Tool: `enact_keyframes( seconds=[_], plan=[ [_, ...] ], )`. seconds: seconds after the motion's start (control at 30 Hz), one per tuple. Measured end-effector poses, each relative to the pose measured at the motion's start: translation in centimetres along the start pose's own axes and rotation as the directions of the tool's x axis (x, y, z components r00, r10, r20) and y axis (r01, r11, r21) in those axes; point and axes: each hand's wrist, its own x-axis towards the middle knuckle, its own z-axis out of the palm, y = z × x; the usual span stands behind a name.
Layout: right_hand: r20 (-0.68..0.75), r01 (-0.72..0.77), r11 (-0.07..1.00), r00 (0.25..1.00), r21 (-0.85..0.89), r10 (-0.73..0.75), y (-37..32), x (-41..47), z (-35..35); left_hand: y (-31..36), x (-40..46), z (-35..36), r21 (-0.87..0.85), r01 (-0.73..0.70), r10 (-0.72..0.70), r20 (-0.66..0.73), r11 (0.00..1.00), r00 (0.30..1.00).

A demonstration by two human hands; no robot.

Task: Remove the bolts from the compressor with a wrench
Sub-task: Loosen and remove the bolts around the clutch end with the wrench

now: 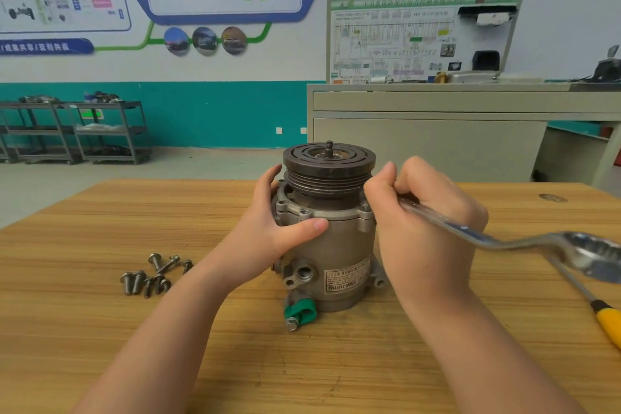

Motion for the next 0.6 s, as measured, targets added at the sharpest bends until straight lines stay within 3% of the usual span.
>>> enact_keyframes(
  seconds=[0.27,0.5,0.6],
  plan=[
    [-0.004,-0.118,0.991,0.993,0.065,0.119,0.7,0.2,0.0,0.0,0.0,0.0,0.015,0.000,0.000,-0.005,1.000,1.000],
    [0.064,0.036,0.989,0.998,-0.146,-0.027,-1.1,-0.5,0.9,0.1,-0.1,0.0,0.011,0.006,-0.006,0.004,1.000,1.000],
    [0.058,-0.061,0.998,0.997,0.024,0.060,-0.2,-0.3,0.5,0.2,-0.1,0.0,0.007,0.011,-0.011,-0.001,1.000,1.000]
  ],
)
